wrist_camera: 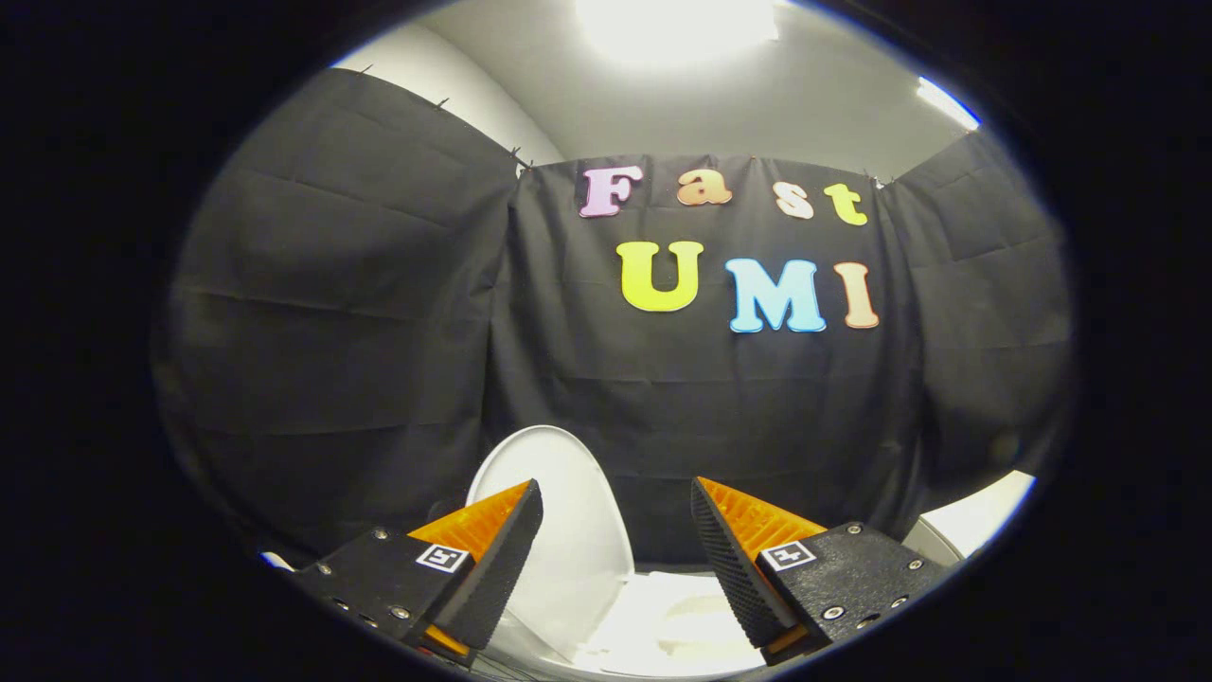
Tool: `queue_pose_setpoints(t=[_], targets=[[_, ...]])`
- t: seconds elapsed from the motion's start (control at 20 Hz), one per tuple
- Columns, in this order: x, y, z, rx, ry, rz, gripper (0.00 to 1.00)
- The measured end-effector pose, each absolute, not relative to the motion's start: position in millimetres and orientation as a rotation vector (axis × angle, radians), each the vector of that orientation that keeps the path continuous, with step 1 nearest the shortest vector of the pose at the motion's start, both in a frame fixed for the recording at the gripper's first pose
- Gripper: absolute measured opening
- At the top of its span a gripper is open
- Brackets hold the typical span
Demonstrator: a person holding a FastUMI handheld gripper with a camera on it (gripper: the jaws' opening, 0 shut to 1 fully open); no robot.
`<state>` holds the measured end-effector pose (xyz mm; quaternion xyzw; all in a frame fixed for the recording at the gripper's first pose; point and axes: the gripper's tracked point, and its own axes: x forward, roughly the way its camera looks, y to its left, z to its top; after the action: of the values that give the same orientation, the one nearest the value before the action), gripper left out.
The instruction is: Open the toilet lid.
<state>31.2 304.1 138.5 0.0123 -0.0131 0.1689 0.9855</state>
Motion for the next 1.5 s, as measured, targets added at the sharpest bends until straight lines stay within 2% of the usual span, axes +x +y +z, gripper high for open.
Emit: queue_pose_setpoints(t=[0.25,0.65,1.05,1.5], targets=[[29,252,142,0.054,-0.013,0.288,0.96],[27,153,164,0.021,-0.116,0.182,0.96],[23,82,119,-0.037,-0.1,0.082,0.96],[9,52,69,-0.119,-0.105,0.048,0.95]])
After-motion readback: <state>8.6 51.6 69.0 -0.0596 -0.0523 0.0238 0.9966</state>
